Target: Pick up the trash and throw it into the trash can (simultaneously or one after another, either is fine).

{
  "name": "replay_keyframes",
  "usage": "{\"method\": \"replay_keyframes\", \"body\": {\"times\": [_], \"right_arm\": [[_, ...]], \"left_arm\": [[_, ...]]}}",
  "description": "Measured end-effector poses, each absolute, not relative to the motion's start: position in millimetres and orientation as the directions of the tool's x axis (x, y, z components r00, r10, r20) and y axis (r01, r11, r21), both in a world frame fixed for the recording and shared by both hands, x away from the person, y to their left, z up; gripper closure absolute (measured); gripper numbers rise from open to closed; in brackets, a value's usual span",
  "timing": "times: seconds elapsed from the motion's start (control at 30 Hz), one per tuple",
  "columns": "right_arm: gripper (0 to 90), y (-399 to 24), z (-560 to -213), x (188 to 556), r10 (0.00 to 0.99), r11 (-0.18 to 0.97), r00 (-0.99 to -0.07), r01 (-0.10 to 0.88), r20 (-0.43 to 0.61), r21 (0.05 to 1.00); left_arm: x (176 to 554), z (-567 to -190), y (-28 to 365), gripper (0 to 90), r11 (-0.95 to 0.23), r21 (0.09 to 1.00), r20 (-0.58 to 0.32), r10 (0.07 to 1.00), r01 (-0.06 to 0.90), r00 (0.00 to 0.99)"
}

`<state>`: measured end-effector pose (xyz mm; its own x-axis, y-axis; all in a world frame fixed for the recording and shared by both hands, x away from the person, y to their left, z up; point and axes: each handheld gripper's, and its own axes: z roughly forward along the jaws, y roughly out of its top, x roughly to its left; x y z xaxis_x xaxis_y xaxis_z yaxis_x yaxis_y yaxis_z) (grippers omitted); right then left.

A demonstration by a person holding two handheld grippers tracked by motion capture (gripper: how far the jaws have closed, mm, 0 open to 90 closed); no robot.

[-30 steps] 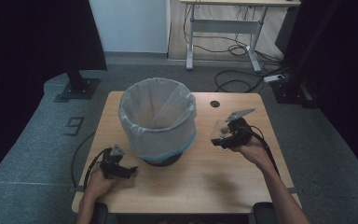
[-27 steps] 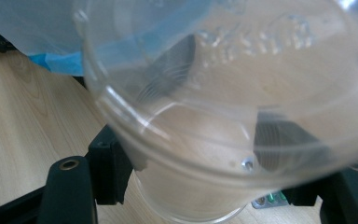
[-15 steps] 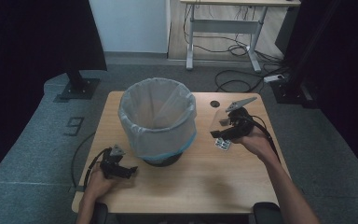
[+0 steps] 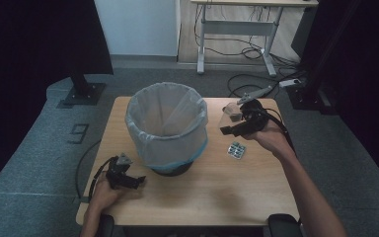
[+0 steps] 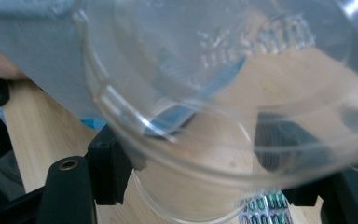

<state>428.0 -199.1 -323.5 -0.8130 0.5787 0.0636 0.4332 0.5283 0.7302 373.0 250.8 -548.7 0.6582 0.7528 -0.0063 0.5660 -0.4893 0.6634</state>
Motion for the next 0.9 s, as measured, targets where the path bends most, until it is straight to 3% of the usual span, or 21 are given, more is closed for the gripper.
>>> {"method": "replay_keyframes", "body": {"times": [0.9], "right_arm": [[30.4,-169,-272,452,0.547,0.527,-0.834,0.408,0.070,0.745]], "left_arm": [[373,-549,251,0.0,-0.489,0.663,-0.006,0.753,0.566,0.658]]}}
